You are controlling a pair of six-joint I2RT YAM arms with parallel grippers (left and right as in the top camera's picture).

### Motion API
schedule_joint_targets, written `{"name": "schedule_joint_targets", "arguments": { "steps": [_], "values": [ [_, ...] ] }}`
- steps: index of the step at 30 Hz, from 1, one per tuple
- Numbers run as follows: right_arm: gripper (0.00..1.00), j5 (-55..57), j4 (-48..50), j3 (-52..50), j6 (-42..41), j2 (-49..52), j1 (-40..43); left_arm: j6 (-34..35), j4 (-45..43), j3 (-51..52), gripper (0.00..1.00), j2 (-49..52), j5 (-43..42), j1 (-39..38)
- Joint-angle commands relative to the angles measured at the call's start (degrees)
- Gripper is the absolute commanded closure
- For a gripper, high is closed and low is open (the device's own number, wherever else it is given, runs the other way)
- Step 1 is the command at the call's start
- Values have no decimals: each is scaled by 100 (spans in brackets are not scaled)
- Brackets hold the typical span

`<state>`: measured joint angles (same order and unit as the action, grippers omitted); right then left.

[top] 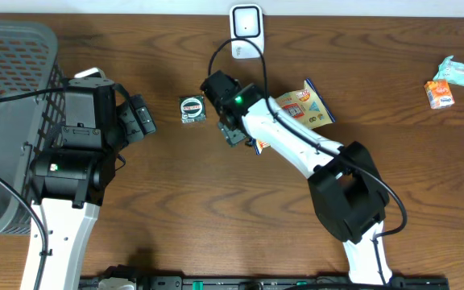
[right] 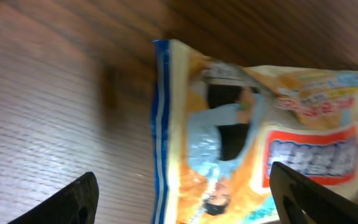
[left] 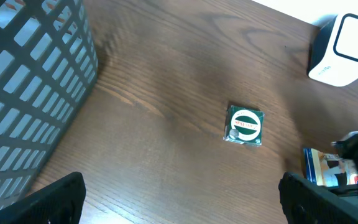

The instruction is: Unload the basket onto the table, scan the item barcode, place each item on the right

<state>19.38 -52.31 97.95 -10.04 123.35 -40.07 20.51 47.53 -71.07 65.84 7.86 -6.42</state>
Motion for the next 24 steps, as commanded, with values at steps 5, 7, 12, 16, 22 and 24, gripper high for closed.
{"name": "schedule_joint_targets", "arguments": {
  "steps": [5,7,12,16,22,24],
  "values": [
    [14,188,330,-337,76,76,44,-76,2,-13,2,-26,35,24],
    [14,363,509,-463,79,109,39,-76,2,-13,2,-26,35,24],
    [14,800,664,-669,70,337,48,-76,2,-13,2,-26,35,24],
    [17,1217,691,-761,70,490,146,-76,2,-13,2,-26,35,24],
    [67,1132,697,-765,70,616,304,-76,2,-13,2,-26,35,24],
    [95,984,719,-765,92,640,356,-76,2,-13,2,-26,35,24]
  ]
}}
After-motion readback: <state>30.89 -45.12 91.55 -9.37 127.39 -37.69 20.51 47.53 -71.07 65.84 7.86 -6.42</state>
